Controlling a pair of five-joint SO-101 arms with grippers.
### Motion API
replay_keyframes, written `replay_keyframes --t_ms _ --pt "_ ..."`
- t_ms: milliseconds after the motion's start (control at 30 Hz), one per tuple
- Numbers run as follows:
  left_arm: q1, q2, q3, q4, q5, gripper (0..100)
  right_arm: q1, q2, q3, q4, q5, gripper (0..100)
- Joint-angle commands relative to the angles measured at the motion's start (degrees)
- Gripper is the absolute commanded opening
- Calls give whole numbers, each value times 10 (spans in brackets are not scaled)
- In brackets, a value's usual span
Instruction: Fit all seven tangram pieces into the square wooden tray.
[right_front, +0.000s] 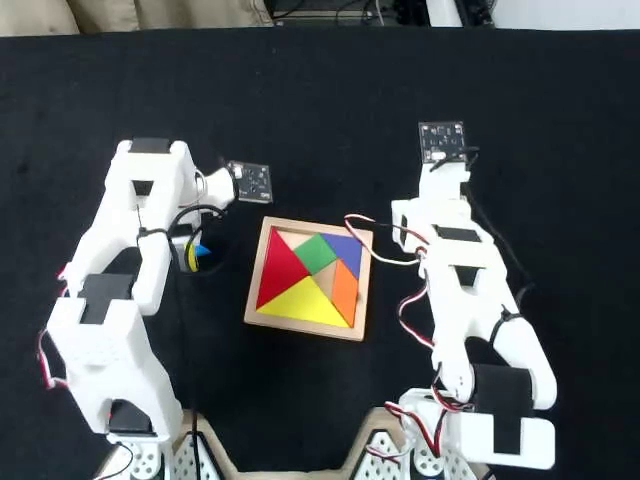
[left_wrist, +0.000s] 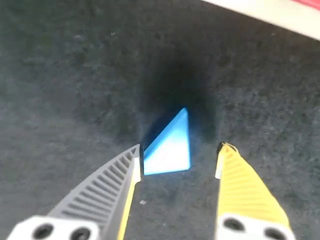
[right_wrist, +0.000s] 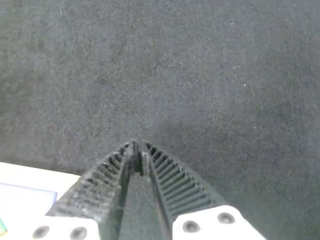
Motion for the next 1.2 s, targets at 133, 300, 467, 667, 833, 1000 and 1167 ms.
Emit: replay_keyframes --t_ms 133,300,467,667,833,1000,1167 --pt "8 36 -45 -28 -138 248 -11 1 -20 -11 6 11" --pt "10 87 -125 -30 -50 198 -11 1 -20 -11 6 11" --pt "-18 135 -221 -25 -21 180 -11 1 -20 -11 6 11" --pt "-21 148 -268 -24 62 181 -11 1 -20 -11 6 11" --pt "-22 148 -268 -24 95 181 -11 1 -20 -11 6 11" --pt "-53 147 -313 -24 113 184 -11 1 -20 -11 6 11" --pt "-73 153 -357 -24 63 185 -14 1 -20 -11 6 11"
